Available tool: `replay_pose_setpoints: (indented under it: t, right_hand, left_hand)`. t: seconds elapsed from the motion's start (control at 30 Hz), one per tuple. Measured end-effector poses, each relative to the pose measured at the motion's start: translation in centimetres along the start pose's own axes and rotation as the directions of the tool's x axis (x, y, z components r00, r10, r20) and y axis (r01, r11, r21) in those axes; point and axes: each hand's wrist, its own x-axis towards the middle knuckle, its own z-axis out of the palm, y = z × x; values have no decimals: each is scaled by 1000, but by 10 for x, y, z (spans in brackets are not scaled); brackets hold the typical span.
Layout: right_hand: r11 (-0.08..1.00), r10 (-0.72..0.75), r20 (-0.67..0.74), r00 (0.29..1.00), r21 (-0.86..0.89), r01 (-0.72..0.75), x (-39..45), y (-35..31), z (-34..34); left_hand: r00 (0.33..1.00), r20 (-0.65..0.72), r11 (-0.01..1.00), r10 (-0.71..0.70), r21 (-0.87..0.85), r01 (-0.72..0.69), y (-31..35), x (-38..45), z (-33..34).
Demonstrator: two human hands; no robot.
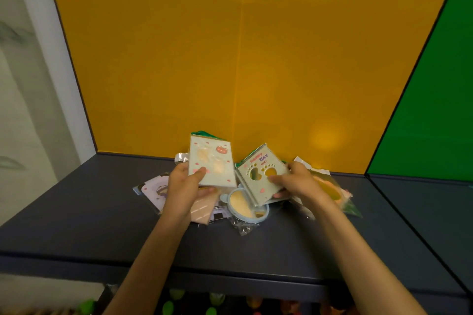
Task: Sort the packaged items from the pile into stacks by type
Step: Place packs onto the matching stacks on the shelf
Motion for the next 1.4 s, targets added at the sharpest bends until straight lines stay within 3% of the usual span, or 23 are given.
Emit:
replay_pose_setpoints:
  t: [0.1, 0.27, 0.5, 0.73, 1.13, 1.4]
  right_hand:
    - [952, 25, 41, 999, 305, -36, -11, 2, -16]
    - [855, 53, -33, 998, 519, -28, -32, 23, -65]
    - [845, 46, -256, 966, 525, 99, -73, 74, -167]
    - [847, 135, -402, 906, 521, 105, -119, 156, -272]
    - [821, 193, -398, 897, 566, 75, -197, 285, -446]
    - [771, 214, -364, 907, 633, 72, -197, 334, -517]
  left_hand:
    - [998, 60, 999, 1, -40, 1, 3, -10, 24]
    - [981, 195, 998, -20, -61, 32, -1, -27, 75]
    - [910, 405, 991, -87, -62, 122, -17, -70, 166]
    - [837, 518, 983, -175, 49, 175, -44, -137, 258]
    - [837, 503, 975, -217, 157, 158, -84, -268, 416]
    - [871, 433, 972, -234, 124, 200, -96, -297, 480]
